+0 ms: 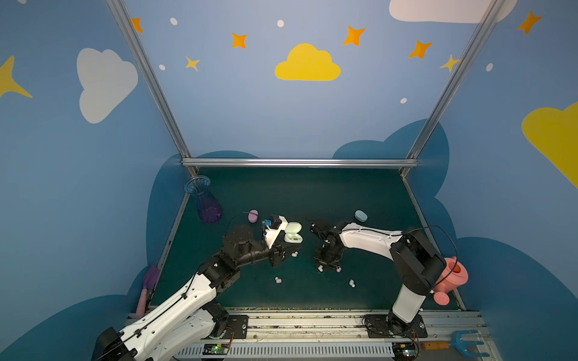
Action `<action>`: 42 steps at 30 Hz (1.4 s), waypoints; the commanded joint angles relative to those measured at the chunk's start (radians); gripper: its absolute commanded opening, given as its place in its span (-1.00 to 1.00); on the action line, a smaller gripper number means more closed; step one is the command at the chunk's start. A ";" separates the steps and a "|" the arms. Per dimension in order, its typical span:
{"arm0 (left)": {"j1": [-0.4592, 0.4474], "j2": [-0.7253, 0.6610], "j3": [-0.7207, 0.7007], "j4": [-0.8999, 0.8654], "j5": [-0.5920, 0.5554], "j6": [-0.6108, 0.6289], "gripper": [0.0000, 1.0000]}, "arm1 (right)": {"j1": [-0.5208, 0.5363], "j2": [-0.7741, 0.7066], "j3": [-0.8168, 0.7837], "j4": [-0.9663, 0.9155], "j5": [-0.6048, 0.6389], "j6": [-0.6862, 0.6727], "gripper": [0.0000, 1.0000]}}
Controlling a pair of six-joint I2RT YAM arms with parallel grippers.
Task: Insert wireless bluetooth earbuds into charging case
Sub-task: Pick up the wireless bluetooth earbud from the bottom-center of the table, then insert the wireless bluetooth earbud into the charging case.
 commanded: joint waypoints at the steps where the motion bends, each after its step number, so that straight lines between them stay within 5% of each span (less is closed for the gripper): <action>1: 0.005 -0.008 -0.003 0.007 0.006 0.007 -0.58 | 0.006 0.029 0.012 -0.036 0.012 0.011 -0.48; 8: 0.005 -0.009 -0.001 0.003 0.002 0.010 -0.58 | 0.004 0.054 0.026 -0.055 0.008 0.012 -0.74; 18: 0.005 0.004 0.000 -0.003 0.011 0.019 -0.58 | 0.002 -0.003 0.014 -0.031 0.020 -0.005 -0.84; 30: -0.006 0.083 0.010 0.081 0.083 0.031 -0.58 | -0.087 -0.385 0.006 -0.012 0.119 -0.202 -0.83; 38: -0.041 0.234 0.010 0.338 0.111 0.037 -0.58 | -0.202 -0.670 0.025 -0.021 0.031 -0.419 -0.80; 42: -0.055 0.348 0.031 0.491 0.157 0.024 -0.59 | -0.269 -0.768 0.059 -0.051 -0.120 -0.523 -0.77</action>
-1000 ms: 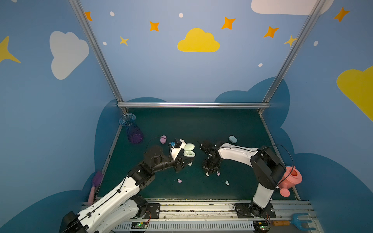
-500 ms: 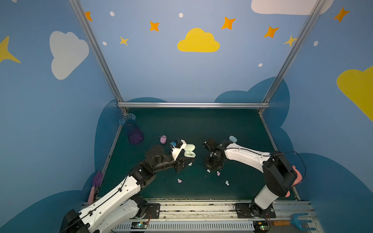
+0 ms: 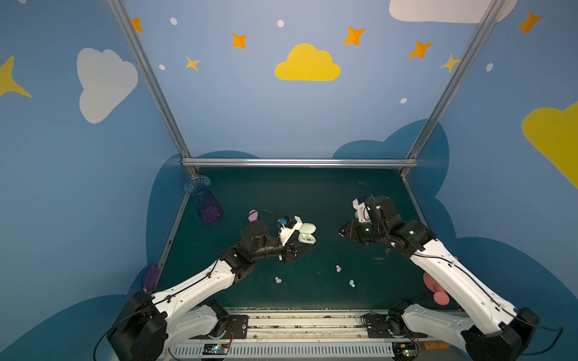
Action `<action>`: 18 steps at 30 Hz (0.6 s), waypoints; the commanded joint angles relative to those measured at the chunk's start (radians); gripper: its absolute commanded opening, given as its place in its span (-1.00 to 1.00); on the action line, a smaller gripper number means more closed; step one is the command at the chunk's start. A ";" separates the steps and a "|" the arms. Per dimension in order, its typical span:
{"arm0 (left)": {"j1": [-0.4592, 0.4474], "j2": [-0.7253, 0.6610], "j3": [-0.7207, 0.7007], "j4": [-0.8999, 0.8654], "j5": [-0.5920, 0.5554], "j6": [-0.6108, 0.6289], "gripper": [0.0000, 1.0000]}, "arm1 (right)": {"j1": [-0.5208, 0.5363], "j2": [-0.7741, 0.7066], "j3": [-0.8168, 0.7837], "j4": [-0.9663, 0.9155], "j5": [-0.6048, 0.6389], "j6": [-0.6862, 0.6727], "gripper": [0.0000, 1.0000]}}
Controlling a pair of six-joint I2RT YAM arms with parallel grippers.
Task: Insert wireless bluetooth earbuds into charging case
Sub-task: Insert the wireless bluetooth earbud into the charging case.
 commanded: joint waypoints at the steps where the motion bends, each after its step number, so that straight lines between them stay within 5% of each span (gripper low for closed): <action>1: -0.012 0.075 0.037 0.201 0.060 -0.001 -0.59 | -0.043 -0.060 0.052 -0.057 -0.137 -0.141 -0.77; 11: -0.034 0.285 0.167 0.350 0.173 -0.027 -0.59 | -0.094 -0.145 0.094 -0.074 -0.421 -0.199 -0.79; 18: -0.049 0.334 0.229 0.368 0.254 -0.045 -0.60 | -0.094 -0.136 0.094 -0.015 -0.492 -0.192 -0.79</action>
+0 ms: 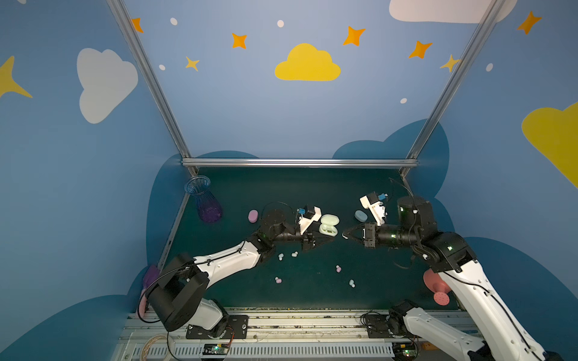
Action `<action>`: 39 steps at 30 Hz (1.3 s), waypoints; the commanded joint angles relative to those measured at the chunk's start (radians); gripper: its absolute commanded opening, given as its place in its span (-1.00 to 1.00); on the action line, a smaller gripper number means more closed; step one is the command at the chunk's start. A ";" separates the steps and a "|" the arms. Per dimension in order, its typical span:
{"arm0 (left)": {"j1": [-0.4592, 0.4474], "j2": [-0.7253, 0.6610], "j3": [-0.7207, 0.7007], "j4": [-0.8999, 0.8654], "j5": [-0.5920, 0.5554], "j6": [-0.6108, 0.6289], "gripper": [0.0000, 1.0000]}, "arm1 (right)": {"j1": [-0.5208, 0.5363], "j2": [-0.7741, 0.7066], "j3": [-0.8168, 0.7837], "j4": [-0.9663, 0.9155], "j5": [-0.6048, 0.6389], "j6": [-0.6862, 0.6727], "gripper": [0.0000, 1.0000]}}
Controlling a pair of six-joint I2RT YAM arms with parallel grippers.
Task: Insert wireless bluetooth earbuds into charging case
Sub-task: Insert the wireless bluetooth earbud into the charging case.
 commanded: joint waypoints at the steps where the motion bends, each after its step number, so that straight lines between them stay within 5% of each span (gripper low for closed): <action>1: -0.014 0.016 0.030 0.046 0.069 -0.014 -0.60 | -0.002 0.004 0.021 0.040 -0.072 -0.017 -0.79; 39: -0.055 -0.050 -0.007 0.050 0.051 0.026 -0.61 | 0.002 0.031 -0.050 0.049 -0.101 -0.034 -0.79</action>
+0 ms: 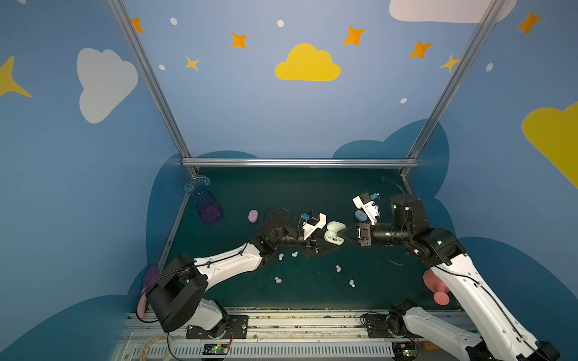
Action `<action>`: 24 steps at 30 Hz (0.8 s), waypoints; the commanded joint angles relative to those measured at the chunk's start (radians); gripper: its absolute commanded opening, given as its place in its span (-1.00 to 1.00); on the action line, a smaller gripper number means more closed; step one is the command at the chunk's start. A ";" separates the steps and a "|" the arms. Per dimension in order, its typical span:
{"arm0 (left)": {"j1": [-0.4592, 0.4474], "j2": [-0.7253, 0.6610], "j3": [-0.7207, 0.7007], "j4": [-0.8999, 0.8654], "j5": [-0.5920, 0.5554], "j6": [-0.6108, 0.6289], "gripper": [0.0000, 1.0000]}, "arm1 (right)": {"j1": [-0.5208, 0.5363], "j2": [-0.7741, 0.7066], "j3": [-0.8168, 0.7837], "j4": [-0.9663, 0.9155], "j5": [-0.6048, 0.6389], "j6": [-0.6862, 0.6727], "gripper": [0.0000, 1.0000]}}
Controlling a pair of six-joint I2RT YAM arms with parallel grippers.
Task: Insert wireless bluetooth earbuds into charging case
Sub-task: Insert the wireless bluetooth earbud into the charging case.
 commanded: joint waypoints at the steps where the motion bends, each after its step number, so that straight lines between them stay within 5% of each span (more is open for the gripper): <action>1: -0.002 -0.034 -0.004 0.025 -0.005 0.015 -0.62 | 0.002 -0.011 -0.016 -0.016 -0.015 -0.013 -0.79; 24: -0.011 -0.058 -0.002 0.047 0.009 -0.004 -0.62 | 0.012 0.004 -0.016 -0.063 0.001 -0.039 -0.67</action>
